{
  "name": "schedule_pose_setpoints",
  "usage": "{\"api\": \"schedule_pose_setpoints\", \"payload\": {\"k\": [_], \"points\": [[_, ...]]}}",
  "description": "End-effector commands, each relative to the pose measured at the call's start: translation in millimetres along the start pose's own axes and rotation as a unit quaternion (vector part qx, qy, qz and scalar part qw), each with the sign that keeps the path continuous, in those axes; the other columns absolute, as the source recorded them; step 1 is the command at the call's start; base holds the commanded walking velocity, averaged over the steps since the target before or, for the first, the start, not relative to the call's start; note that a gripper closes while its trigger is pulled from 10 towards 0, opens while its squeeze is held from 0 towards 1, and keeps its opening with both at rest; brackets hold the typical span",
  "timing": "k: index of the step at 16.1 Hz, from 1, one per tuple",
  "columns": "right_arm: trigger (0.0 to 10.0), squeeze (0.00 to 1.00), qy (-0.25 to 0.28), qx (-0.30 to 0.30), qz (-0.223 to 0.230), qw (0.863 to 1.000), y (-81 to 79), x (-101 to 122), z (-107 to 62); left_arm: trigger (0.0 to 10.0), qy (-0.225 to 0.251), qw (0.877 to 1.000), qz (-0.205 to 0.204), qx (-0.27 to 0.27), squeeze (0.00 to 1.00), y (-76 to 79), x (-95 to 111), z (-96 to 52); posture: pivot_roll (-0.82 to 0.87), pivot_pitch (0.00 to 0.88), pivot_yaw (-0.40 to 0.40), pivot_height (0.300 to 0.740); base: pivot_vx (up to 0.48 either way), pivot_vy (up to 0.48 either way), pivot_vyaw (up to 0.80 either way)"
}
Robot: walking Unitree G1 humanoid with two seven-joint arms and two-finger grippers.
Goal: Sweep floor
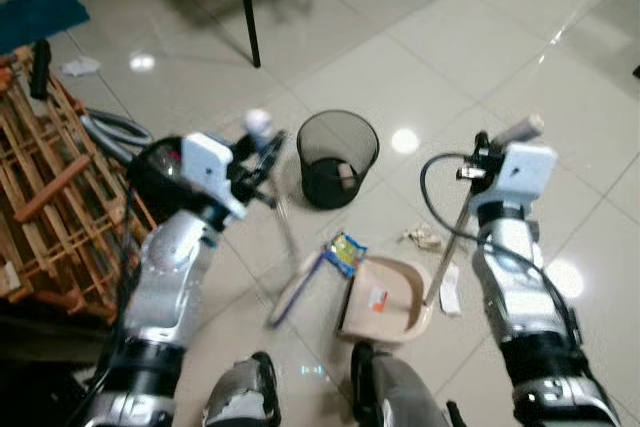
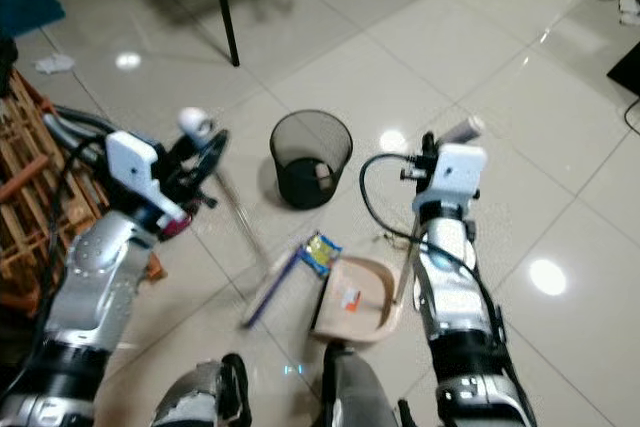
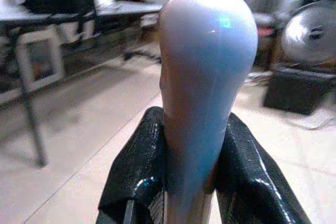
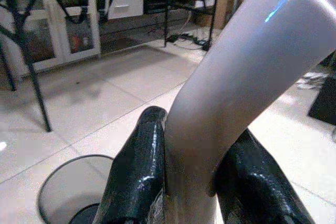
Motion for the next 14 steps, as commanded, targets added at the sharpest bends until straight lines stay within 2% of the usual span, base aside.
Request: {"api": "schedule_pose_setpoints", "payload": {"k": [1,2,4,6,9,14], "points": [[10.0,0.0,0.003,0.003,0.009,1.0,7.4,11,-1.2,10.0,-0.009,0.999,0.023,0.032,0.0,-7.1,4,-7.4,-0.08,0.134,0.001,0.74,0.0,0.0,0.0],[10.0,0.0,0.01,0.009,0.013,1.0,7.9,20,-1.2,10.0,-0.002,0.997,0.033,0.07,0.0,-12.7,4,-11.3,-0.07,0.123,-0.001,0.74,0.0,0.0,0.0],[10.0,0.0,0.014,0.012,0.038,0.999,8.3,30,-1.5,10.0,0.005,0.994,0.037,0.103,0.0,-16.7,4,-17.8,-0.07,0.103,0.0,0.74,0.0,0.0,0.0],[10.0,0.0,0.011,0.025,0.044,0.999,4.5,35,-3.6,10.0,0.0,0.988,0.04,0.151,0.0,-23.1,-2,-24.8,-0.07,0.08,0.002,0.74,0.375,0.0,-0.8],[10.0,0.0,-0.012,0.014,0.036,0.999,5.4,26,-7.4,10.0,0.003,0.985,0.046,0.165,0.0,-25.8,-2,-23.8,-0.07,0.067,0.004,0.74,0.447,0.0,-0.68],[10.0,0.0,-0.043,0.022,0.031,0.998,-0.9,13,-8.6,10.0,0.02,0.978,0.086,0.188,0.0,-36.7,11,-20.4,-0.06,0.06,0.012,0.74,0.469,0.0,0.0]]}}
Point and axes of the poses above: a point about 5 cm out from each wrist's last joint towards the gripper, its own z axis pointing out of the wrist towards the gripper, its own x axis along the axis of the wrist's last joint, y = z × x, the point moved 4 cm from there along z, pointing out of the wrist towards the gripper, and after that the axes turned 13 degrees about -z, right-handed, at the moved point
